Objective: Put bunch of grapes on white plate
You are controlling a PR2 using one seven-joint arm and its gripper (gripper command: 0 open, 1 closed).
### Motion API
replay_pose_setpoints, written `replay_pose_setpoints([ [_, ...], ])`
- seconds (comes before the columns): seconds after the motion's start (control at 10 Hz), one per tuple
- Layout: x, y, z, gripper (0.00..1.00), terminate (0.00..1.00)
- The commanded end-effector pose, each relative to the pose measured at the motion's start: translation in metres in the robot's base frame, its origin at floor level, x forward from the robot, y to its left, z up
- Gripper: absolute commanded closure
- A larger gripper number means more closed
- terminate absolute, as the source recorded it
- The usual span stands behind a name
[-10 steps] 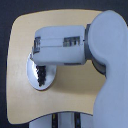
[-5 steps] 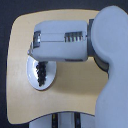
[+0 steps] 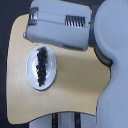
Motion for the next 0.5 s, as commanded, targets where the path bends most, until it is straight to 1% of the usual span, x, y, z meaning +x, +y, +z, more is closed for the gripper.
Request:
replay_pose_setpoints([
  [0.0,0.022,-0.045,0.063,0.00,0.00],
  [0.1,0.009,-0.078,0.070,0.00,0.00],
  [0.3,-0.018,-0.156,0.072,0.00,0.00],
  [0.4,-0.028,-0.194,0.074,0.00,0.00],
])
